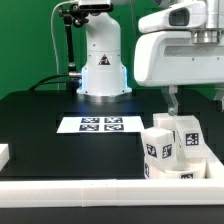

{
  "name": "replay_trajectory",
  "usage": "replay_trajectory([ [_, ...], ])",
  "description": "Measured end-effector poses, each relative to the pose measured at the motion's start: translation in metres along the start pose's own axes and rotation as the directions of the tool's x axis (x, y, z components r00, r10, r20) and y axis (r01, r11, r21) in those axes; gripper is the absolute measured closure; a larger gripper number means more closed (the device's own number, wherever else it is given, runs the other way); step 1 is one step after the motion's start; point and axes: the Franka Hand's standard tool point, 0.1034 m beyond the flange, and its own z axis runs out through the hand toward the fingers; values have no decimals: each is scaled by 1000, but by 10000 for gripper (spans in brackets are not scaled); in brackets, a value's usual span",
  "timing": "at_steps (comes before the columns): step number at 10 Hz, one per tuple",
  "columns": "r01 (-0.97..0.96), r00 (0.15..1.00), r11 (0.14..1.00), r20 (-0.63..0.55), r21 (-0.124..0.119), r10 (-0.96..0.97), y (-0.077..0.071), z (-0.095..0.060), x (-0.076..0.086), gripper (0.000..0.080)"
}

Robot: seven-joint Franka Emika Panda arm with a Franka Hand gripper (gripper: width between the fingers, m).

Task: Assemble stool

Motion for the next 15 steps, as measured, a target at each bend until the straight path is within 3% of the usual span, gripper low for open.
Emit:
replay_trajectory([
  [3, 178, 984, 984, 8, -18, -178, 3, 1, -1, 151],
  [5, 403, 915, 914, 32, -41, -402, -4, 3, -1, 150],
  [9, 630, 776, 776, 69, -39, -627, -1, 4, -4, 151],
  [11, 734, 678, 678, 89, -37, -730, 3, 4, -5, 150],
  [13, 849, 527, 528, 120, -24, -841, 1, 10, -6, 151],
  [15, 854, 517, 519, 128, -20, -846, -3, 14, -6, 150],
])
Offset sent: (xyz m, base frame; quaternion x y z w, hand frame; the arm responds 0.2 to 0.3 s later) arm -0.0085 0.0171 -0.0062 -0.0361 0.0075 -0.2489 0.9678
